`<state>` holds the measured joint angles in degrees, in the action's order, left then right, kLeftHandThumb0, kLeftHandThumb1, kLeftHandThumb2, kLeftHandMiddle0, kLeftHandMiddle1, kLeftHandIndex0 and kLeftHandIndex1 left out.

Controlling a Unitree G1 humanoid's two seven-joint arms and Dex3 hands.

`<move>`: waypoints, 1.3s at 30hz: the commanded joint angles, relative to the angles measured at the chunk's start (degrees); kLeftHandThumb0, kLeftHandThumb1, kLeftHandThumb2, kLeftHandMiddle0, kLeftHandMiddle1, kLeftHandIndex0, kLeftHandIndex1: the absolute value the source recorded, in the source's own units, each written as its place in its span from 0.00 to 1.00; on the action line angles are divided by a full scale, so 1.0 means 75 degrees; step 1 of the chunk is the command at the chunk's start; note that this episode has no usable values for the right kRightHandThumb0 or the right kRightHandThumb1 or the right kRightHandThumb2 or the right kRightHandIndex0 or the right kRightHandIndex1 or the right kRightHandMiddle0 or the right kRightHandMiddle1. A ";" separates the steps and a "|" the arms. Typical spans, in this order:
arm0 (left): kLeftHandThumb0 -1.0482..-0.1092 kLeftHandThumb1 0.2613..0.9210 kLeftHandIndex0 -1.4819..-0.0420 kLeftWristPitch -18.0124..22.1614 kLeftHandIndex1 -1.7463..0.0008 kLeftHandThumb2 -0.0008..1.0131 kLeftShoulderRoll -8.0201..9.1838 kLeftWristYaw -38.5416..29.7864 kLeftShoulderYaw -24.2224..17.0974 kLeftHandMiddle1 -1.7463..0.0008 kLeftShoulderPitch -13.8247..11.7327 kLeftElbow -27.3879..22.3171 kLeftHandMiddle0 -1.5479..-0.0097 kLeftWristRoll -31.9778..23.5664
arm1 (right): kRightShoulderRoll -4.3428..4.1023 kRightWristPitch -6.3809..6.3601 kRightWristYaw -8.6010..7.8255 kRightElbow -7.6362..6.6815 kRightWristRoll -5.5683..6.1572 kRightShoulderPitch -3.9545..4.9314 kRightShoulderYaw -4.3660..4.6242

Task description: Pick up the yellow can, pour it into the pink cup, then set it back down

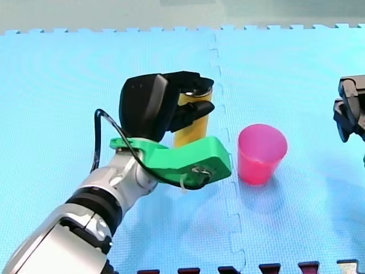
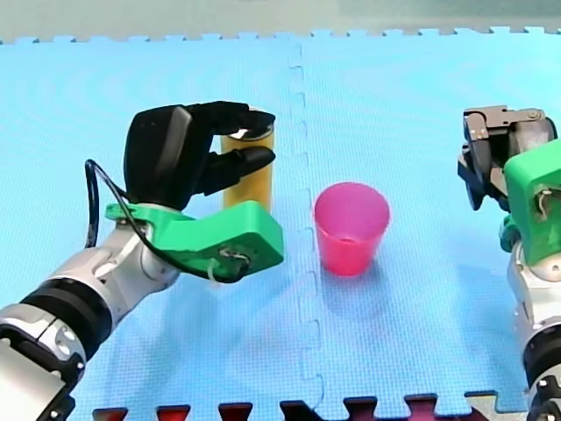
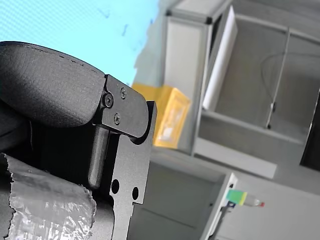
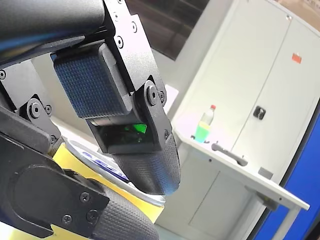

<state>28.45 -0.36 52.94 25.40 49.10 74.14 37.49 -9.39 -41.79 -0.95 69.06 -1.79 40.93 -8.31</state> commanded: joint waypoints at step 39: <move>0.73 0.74 0.18 0.0205 1.00 0.00 0.0473 0.1050 -0.0239 0.99 -0.0461 -0.0412 0.17 -0.0031 | 0.0002 0.0332 -0.0984 0.0351 0.0545 0.0360 -0.0443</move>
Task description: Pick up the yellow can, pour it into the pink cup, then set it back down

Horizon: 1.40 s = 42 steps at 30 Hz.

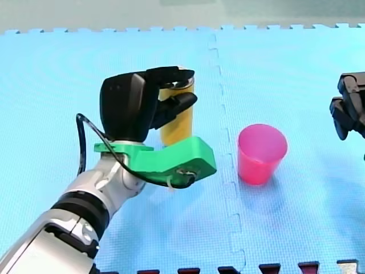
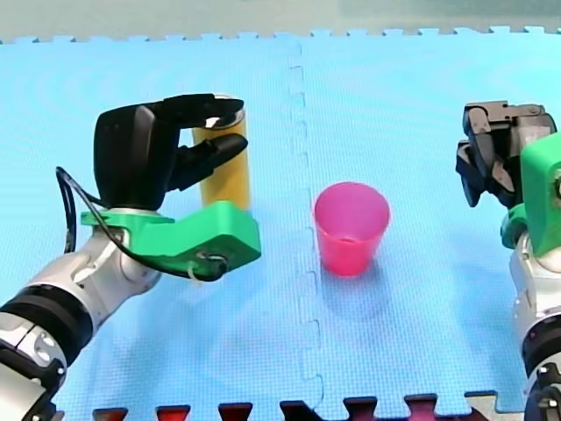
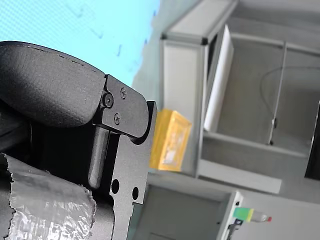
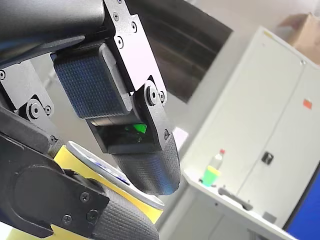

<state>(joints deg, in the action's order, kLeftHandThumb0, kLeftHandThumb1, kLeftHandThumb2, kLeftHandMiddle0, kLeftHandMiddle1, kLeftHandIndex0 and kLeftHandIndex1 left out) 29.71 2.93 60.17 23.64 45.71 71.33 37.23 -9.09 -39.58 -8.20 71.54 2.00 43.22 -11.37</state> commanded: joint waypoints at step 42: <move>0.71 0.72 0.18 0.0038 1.00 0.00 -0.0187 0.0075 -0.0062 1.00 -0.0219 -0.0176 0.16 -0.0070 | -0.0094 0.0329 -0.0022 0.0110 -0.0051 0.0145 -0.0030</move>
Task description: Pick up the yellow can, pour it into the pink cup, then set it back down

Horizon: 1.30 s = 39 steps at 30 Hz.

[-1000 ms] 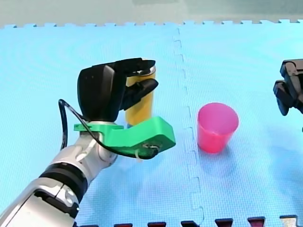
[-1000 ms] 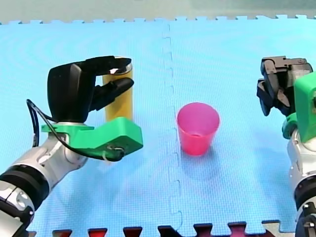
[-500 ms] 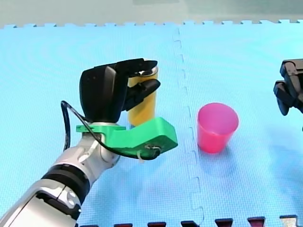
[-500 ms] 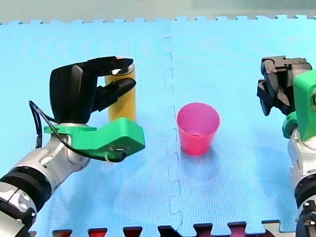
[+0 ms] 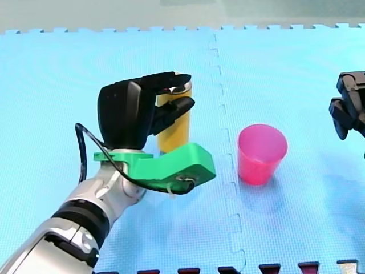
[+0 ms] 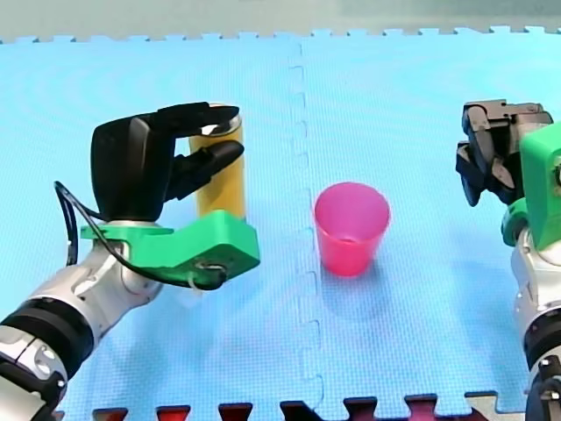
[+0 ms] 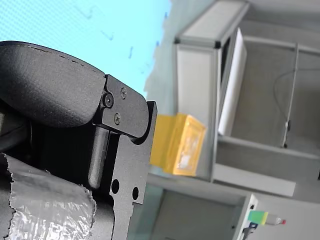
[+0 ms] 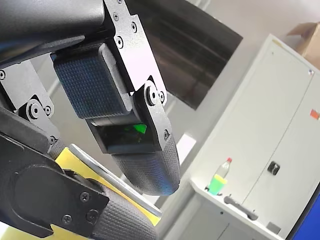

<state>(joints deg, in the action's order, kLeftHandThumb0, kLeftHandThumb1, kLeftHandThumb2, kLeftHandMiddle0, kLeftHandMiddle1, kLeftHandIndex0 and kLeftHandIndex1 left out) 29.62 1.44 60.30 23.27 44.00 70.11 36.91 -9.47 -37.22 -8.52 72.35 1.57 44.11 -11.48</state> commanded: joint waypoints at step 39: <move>0.00 0.98 0.71 -0.0513 1.00 0.01 -0.0074 -0.0278 0.0196 1.00 -0.0061 -0.0043 0.63 0.0075 | -0.0093 -0.0014 0.0066 -0.0053 -0.0017 -0.0009 0.0001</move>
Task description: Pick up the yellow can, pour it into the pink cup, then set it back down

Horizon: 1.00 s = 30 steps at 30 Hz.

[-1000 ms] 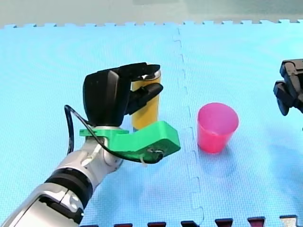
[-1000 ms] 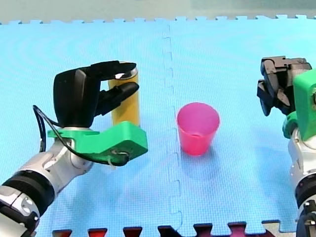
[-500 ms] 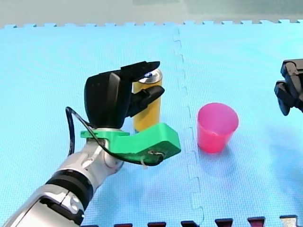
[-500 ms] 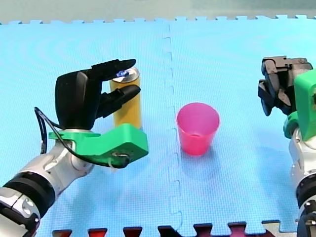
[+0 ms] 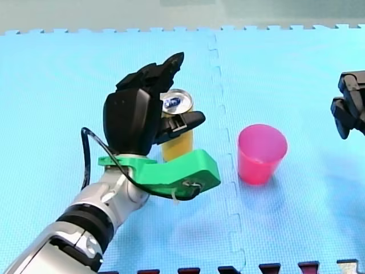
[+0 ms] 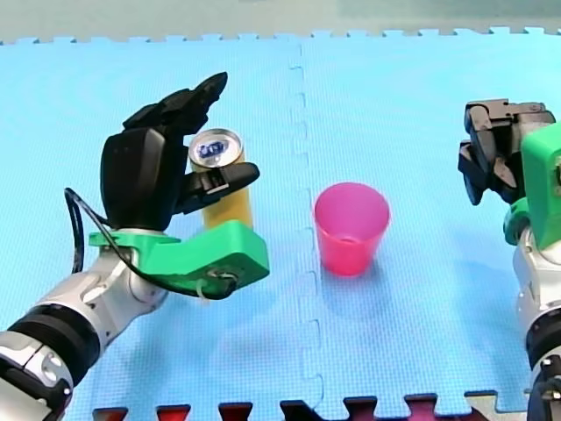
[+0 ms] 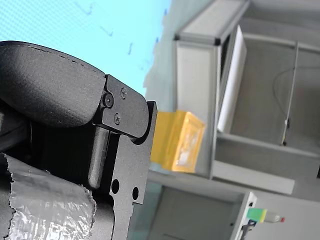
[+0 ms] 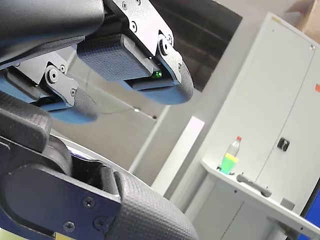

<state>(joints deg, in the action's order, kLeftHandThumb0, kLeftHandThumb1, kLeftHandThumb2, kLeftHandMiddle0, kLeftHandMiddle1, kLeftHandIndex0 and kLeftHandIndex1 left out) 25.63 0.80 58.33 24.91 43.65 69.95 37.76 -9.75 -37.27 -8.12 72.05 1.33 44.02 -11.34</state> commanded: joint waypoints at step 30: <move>0.00 0.97 0.77 0.1751 1.00 0.01 0.0627 -0.0856 -0.0476 1.00 -0.1632 -0.1945 0.68 -0.0573 | 0.0005 0.0082 0.0194 -0.0018 -0.0032 0.0059 0.0031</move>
<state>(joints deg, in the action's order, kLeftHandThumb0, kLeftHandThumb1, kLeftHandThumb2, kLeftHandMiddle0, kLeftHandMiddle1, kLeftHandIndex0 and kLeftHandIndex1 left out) 37.18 4.54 51.58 21.68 32.98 57.72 33.36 -9.48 -37.05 -6.69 71.82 0.89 44.05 -10.97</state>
